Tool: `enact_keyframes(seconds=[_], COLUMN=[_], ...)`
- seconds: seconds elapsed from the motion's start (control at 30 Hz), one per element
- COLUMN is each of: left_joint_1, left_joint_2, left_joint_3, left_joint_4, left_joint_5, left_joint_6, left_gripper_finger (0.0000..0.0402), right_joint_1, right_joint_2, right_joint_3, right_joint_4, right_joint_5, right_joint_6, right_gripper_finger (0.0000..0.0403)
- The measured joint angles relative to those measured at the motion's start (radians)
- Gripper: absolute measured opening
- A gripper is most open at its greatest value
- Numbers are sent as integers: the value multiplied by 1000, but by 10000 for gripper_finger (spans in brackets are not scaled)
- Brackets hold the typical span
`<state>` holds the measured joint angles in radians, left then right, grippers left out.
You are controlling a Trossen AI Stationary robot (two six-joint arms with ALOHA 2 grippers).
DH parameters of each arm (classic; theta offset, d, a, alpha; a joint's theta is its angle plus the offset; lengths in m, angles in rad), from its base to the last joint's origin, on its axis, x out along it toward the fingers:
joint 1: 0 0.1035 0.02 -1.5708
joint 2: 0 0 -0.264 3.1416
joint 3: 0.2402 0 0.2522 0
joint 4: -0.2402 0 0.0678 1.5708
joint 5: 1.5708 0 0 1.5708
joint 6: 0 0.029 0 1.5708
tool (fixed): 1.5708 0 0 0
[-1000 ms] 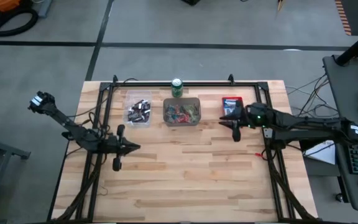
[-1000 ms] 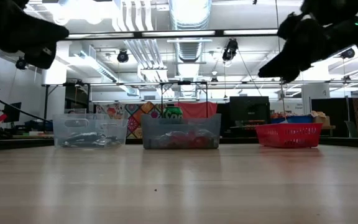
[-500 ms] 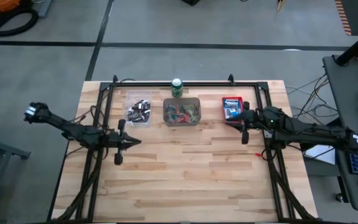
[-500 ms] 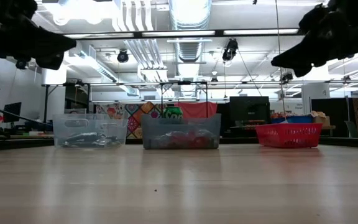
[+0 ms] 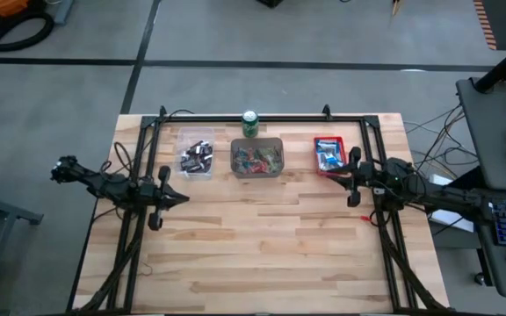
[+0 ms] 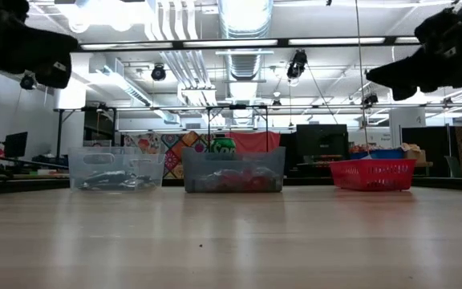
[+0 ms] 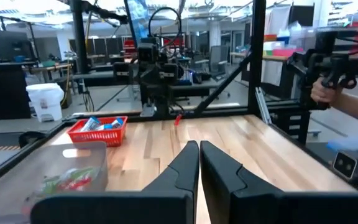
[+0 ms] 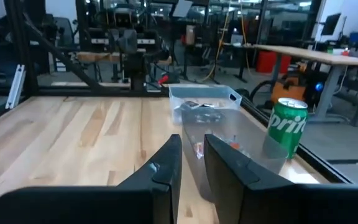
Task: Organize candy in baskets
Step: Return to Home Position
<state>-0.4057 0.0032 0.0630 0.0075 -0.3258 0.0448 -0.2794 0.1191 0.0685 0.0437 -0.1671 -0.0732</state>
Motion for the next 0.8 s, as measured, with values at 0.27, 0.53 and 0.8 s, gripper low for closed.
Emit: enact_keyframes(seconds=[0.27,0.53,0.8], left_joint_1=[0,0,0], left_joint_2=[18,33,65], left_joint_3=[-47,-40,-40], left_joint_4=[55,32,33], left_joint_5=[9,-50,-50], left_joint_6=[-3,-147,-155], left_gripper_finger=[0,0,0], right_joint_1=[0,0,0], right_joint_2=[-112,-95,-71], right_joint_3=[-55,-55,-55], right_joint_4=[1,-3,-5], right_joint_5=[-17,-16,-15], right_joint_6=[-72,29,63], right_gripper_finger=[59,59,59])
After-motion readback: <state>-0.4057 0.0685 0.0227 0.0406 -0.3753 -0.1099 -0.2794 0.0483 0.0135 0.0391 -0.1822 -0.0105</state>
